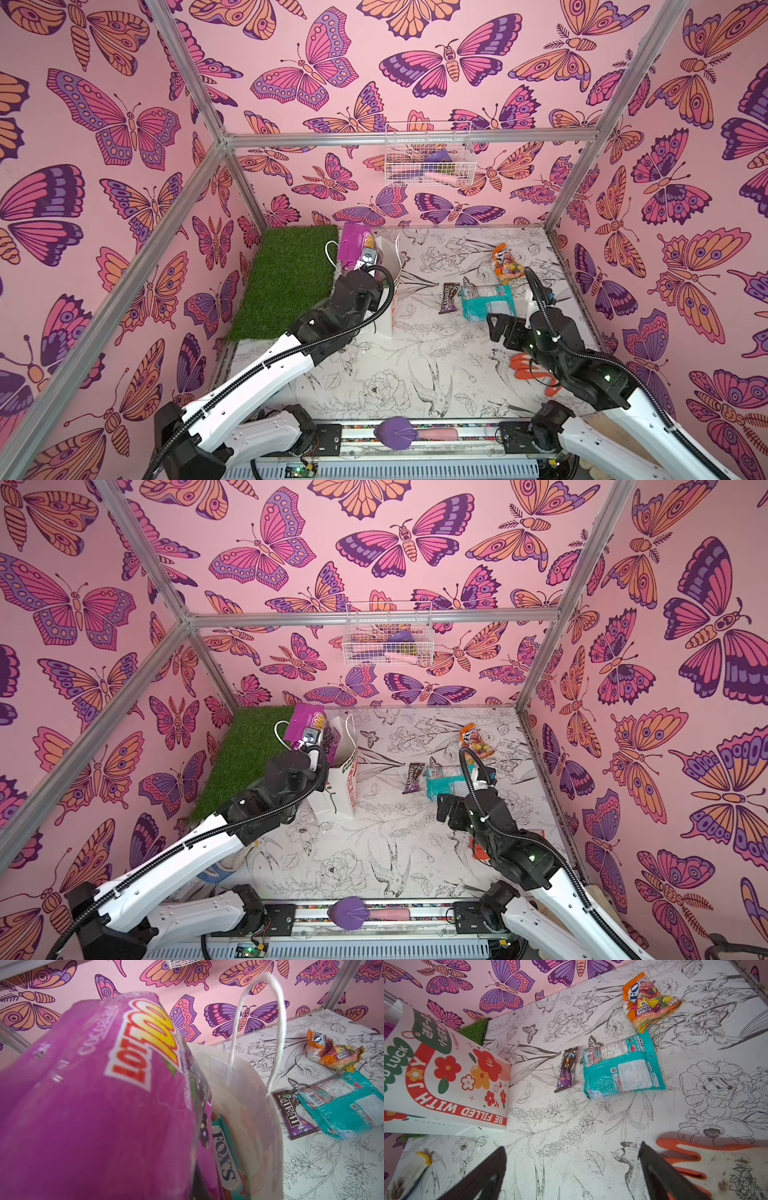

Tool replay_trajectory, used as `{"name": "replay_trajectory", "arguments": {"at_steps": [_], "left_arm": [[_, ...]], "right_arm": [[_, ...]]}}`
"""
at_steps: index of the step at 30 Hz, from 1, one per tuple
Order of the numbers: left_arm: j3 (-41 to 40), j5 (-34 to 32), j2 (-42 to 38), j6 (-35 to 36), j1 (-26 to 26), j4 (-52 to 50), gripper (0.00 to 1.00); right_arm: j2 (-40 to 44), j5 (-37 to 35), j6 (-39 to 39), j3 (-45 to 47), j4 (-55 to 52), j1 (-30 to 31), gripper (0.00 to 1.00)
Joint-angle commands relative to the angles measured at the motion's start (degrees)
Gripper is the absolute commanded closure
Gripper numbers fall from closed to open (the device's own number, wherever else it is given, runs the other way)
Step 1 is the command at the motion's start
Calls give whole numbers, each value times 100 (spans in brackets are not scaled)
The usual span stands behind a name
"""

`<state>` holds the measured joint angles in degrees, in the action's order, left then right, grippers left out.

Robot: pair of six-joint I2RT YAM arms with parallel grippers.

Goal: Place the snacks into the paper bag
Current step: Place the snack in the paper bag.

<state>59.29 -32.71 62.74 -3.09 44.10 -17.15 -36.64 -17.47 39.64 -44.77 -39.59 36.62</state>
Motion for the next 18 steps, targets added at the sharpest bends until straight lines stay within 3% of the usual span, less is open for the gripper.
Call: {"name": "replay_trajectory", "arguments": {"at_steps": [1, 12, 18], "left_arm": [[-21, -137, -139, -48, -50, 342, 100], [-66, -159, -133, -97, -49, 283, 100], [-40, -130, -168, -93, -50, 264, 83]], "right_arm": [[60, -45, 44, 31, 73, -35, 0], [51, -49, 44, 39, 80, -41, 0], [38, -37, 53, 29, 83, -39, 0]]}}
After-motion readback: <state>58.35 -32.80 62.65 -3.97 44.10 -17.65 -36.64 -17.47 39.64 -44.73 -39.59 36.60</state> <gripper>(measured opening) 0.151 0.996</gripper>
